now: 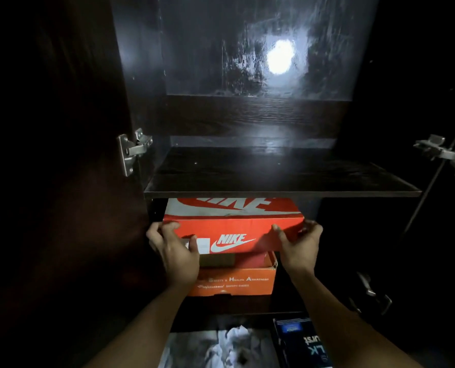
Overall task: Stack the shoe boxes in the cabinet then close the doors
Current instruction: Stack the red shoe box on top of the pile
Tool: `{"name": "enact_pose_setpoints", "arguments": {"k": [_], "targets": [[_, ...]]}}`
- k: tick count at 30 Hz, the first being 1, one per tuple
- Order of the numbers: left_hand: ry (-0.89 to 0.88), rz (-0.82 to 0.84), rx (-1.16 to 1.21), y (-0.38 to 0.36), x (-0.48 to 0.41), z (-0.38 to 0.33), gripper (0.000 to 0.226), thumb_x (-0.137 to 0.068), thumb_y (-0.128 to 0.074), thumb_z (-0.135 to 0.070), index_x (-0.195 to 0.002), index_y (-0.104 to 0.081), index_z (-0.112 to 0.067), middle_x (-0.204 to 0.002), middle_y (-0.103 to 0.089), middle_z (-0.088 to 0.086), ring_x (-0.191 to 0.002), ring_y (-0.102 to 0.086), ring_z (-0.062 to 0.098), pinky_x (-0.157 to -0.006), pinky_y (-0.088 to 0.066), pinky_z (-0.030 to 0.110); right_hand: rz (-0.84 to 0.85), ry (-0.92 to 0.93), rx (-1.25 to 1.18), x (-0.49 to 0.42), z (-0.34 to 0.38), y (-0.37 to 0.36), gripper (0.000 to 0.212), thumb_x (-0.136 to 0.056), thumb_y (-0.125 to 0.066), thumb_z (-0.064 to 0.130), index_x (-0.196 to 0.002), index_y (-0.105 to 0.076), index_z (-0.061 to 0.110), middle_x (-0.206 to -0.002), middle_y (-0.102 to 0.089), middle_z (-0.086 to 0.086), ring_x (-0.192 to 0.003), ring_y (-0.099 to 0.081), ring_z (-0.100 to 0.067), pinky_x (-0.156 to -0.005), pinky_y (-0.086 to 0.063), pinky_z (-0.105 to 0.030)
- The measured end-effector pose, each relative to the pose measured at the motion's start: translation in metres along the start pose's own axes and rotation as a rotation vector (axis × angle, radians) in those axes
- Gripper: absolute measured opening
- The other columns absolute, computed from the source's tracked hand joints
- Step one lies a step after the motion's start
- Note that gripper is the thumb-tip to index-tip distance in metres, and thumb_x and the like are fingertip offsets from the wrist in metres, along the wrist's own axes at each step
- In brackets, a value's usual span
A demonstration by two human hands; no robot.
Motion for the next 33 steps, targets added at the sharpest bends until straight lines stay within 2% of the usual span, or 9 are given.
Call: {"name": "enact_pose_setpoints", "arguments": {"k": [3,7,10,13,17,20,23,28,33], "targets": [[0.006,0.085,-0.091,-0.014,0.002,0.008,0.064,-0.072,-0.083,-0.012,-0.130,-0.056,-0.007,-0.142,-0.034,0.016,-0.127,-0.034,0.036,-0.109,-0.033,0.041,0.055,0.057,0.063,0.001,-0.006,-0.016,0.069,-0.074,-0.084,0.046,-0.125,-0.039,0.037,-0.130,-0.053,-0.002,-0.118,-0.059,-0.020,-0.103,-0.050,-0.048],[0.114,0.331,-0.029,-0.038,-0.003,0.022,0.086,-0.079,-0.081,-0.013,-0.151,-0.033,-0.006,-0.155,-0.024,0.011,-0.141,-0.032,0.022,-0.113,-0.018,0.018,0.307,0.005,0.252,0.004,-0.013,-0.056,0.068,-0.078,-0.084,0.031,-0.138,-0.052,0.027,-0.156,-0.023,-0.003,-0.134,-0.047,-0.028,-0.113,-0.042,-0.047],[0.189,0.438,-0.055,-0.047,-0.015,0.034,0.090,-0.085,-0.077,-0.021,-0.156,-0.023,-0.010,-0.164,-0.016,0.004,-0.150,-0.018,0.022,-0.121,-0.016,0.028,0.409,-0.074,0.252,0.005,-0.015,-0.070,0.077,-0.080,-0.083,0.030,-0.146,-0.045,0.027,-0.166,-0.002,0.003,-0.146,-0.031,-0.028,-0.120,-0.030,-0.047],[0.254,0.497,-0.032,-0.050,-0.019,0.040,0.088,-0.089,-0.073,-0.022,-0.157,-0.020,-0.016,-0.155,-0.024,-0.012,-0.150,-0.020,0.021,-0.119,-0.017,0.030,0.457,-0.078,0.225,-0.001,-0.010,-0.073,0.079,-0.079,-0.084,0.032,-0.148,-0.044,0.026,-0.166,-0.006,0.002,-0.148,-0.027,-0.027,-0.121,-0.029,-0.048],[0.308,0.585,0.011,-0.056,-0.019,0.042,0.089,-0.090,-0.072,-0.029,-0.158,-0.016,-0.025,-0.164,-0.020,0.001,-0.150,-0.022,0.024,-0.120,-0.023,0.036,0.517,-0.088,0.101,-0.004,0.000,-0.070,0.059,-0.083,-0.080,0.020,-0.137,-0.054,0.022,-0.143,-0.035,0.001,-0.133,-0.044,-0.022,-0.113,-0.043,-0.044],[0.358,0.635,0.025,-0.059,-0.018,0.042,0.088,-0.090,-0.070,-0.034,-0.158,-0.014,-0.031,-0.166,-0.014,-0.002,-0.150,-0.019,0.025,-0.120,-0.024,0.040,0.556,-0.098,0.094,-0.002,0.007,-0.066,0.069,-0.088,-0.075,0.014,-0.146,-0.041,0.026,-0.134,-0.036,0.007,-0.121,-0.043,-0.012,-0.108,-0.042,-0.029],[0.382,0.685,0.034,-0.065,-0.015,0.039,0.090,-0.089,-0.069,-0.042,-0.158,-0.012,-0.032,-0.166,-0.010,-0.004,-0.151,-0.017,0.025,-0.120,-0.024,0.043,0.561,-0.123,0.105,-0.003,0.003,-0.065,0.068,-0.088,-0.075,0.014,-0.140,-0.035,0.036,-0.123,-0.043,0.011,-0.119,-0.047,-0.013,-0.101,-0.045,-0.029],[0.383,0.708,-0.004,-0.077,-0.015,0.041,0.099,-0.087,-0.067,-0.054,-0.158,-0.003,-0.031,-0.166,0.009,-0.010,-0.154,-0.002,0.021,-0.124,-0.015,0.044,0.551,-0.133,0.086,-0.008,-0.002,-0.073,0.090,-0.084,-0.079,0.022,-0.156,-0.026,0.030,-0.138,-0.038,0.008,-0.132,-0.045,-0.020,-0.110,-0.043,-0.039],[0.354,0.697,-0.045,-0.081,-0.018,0.050,0.098,-0.087,-0.068,-0.051,-0.159,-0.003,-0.030,-0.166,0.007,-0.010,-0.153,-0.003,0.021,-0.123,-0.016,0.044,0.551,-0.080,0.105,-0.010,-0.006,-0.073,0.087,-0.086,-0.078,0.018,-0.155,-0.027,0.029,-0.146,-0.034,0.005,-0.132,-0.043,-0.021,-0.095,-0.049,-0.024]]}}
Point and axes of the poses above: each hand's wrist, its own x-axis away from the middle knuckle, its own y-axis out of the back of the hand, z = x × y, the point moved 10 cm from there along -x, towards the middle knuckle
